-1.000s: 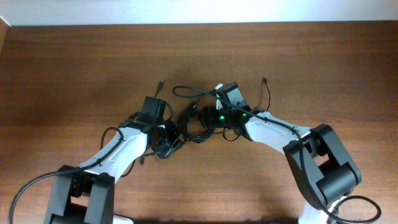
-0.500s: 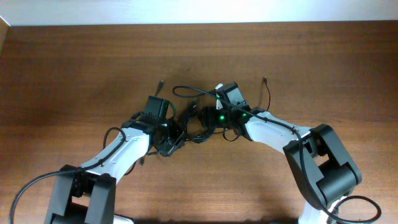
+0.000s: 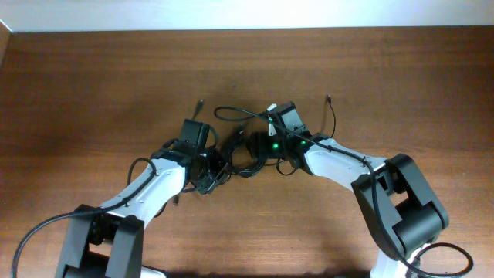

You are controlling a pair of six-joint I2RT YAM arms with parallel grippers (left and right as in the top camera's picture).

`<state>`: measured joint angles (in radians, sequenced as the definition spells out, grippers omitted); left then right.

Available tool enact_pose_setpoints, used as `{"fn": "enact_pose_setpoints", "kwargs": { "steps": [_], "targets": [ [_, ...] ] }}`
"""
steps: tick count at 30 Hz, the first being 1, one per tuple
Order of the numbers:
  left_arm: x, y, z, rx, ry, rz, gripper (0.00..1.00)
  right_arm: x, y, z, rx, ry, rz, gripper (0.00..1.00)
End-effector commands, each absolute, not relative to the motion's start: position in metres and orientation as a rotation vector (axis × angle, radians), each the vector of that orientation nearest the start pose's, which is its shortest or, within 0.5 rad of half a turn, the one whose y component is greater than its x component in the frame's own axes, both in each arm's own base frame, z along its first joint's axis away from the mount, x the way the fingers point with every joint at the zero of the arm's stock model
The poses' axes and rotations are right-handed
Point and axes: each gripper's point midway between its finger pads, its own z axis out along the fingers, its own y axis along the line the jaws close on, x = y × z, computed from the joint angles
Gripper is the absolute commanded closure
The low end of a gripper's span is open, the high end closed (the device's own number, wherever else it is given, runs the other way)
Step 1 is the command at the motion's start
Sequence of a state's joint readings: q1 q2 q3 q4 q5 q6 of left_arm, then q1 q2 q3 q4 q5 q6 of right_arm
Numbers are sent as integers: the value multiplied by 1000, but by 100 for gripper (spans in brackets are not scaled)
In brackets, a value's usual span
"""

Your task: Untangle cables

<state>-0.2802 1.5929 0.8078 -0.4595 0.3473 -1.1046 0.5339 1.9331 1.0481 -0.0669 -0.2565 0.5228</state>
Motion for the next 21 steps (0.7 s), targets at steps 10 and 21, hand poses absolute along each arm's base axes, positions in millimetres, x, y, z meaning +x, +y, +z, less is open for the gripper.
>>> {"fn": "enact_pose_setpoints", "kwargs": {
  "steps": [10, 21],
  "targets": [
    [293, -145, 30, -1128, 2785, -744, 95, 348, 259, -22, -109, 2755, 672, 36],
    [314, -147, 59, -991, 2763, -807, 87, 347, 259, -22, -109, 2758, 670, 36]
  ]
}}
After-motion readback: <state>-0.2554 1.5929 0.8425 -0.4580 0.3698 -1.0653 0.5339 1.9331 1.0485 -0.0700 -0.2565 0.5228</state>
